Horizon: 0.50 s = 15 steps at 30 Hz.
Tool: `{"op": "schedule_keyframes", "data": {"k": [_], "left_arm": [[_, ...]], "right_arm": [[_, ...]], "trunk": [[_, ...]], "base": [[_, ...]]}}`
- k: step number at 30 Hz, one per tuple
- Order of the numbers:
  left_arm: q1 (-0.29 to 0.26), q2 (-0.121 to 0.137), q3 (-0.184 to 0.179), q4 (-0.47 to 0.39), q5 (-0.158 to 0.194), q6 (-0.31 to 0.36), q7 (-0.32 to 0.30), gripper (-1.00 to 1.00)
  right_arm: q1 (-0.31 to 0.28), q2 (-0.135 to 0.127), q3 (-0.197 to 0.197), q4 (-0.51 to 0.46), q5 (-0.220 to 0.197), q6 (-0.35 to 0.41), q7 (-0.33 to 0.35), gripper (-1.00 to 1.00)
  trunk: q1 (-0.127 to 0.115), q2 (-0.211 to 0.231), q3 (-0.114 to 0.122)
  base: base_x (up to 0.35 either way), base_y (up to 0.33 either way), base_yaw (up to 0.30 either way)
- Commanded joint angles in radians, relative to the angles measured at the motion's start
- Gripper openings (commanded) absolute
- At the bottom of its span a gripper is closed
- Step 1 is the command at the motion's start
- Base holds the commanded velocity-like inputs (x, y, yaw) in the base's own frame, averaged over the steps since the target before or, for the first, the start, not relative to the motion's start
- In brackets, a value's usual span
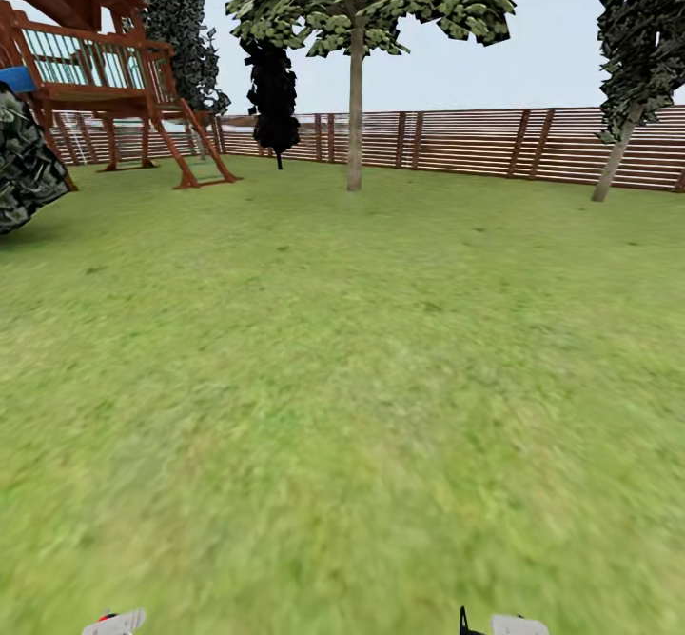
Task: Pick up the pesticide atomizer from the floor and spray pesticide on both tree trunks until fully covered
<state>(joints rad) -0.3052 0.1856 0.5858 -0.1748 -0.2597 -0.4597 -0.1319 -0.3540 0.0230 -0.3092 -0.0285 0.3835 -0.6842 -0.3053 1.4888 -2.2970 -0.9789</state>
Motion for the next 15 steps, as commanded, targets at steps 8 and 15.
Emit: {"op": "schedule_keyframes", "data": {"k": [8,15], "left_arm": [[0.000,0.000,0.000,0.000,0.000,0.000,0.000,-1.00],[0.000,0.000,0.000,0.000,0.000,0.000,0.000,-1.00]], "right_arm": [[0.000,0.000,0.000,0.000,0.000,0.000,0.000,1.00],[0.000,0.000,0.000,0.000,0.000,0.000,0.000,1.00]], "trunk": [[0.000,0.000,0.000],[0.000,0.000,0.000]], "base": [[0.338,0.000,0.000],[0.338,0.000,0.000]]}}
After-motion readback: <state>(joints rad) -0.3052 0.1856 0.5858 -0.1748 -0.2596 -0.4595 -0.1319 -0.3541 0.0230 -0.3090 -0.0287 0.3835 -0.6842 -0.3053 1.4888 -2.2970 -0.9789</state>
